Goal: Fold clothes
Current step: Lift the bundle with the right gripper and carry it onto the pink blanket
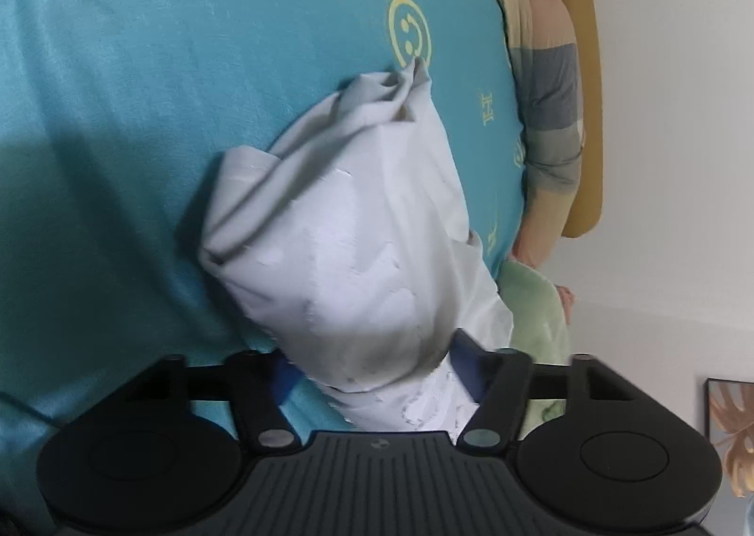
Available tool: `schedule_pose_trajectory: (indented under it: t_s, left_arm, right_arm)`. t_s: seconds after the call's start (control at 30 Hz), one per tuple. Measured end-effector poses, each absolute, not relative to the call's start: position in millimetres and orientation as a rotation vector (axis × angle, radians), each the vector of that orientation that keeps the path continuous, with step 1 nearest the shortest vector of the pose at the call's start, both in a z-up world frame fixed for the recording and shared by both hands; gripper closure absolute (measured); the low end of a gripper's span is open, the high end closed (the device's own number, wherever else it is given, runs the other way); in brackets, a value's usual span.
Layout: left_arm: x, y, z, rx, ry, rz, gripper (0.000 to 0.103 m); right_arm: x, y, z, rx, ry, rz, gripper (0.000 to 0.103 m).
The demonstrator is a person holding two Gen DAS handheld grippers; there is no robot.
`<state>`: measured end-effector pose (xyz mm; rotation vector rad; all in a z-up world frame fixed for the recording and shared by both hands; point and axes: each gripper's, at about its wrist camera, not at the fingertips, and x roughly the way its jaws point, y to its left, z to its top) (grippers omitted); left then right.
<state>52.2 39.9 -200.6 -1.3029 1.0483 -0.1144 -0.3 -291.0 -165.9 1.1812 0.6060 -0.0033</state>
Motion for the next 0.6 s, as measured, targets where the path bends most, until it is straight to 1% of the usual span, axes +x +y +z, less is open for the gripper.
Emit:
schedule_pose_trajectory:
  t_s: [0.03,0.13,0.2,0.4,0.6]
  left_arm:
    - [51.2,38.5,-198.2,-1.293,1.03,-0.114,0.058]
    - [52.6,37.2,-185.6,-1.272,0.986,-0.145,0.068]
    - [53.6,35.7,-174.0,-1.251,0.968,-0.173,0.071]
    - [51.1,25.5,-130.5,-1.239,0.993,-0.278,0.072]
    - [49.4,-38.3,-69.8,-1.138,1.071,-0.42,0.072]
  right_arm:
    - [-0.5,-291.1,-165.6,1.178,0.603,-0.005,0.088]
    - [-4.4,-290.8,-162.2,1.172,0.576,-0.016,0.088]
    - [-9.7,-290.7,-157.5,1.168,0.553,-0.017,0.088]
    - [-37.5,-297.5,-118.7,1.142,0.464,-0.012,0.088]
    - [-95.1,-344.3,-62.6,1.126,0.391,-0.019,0.088]
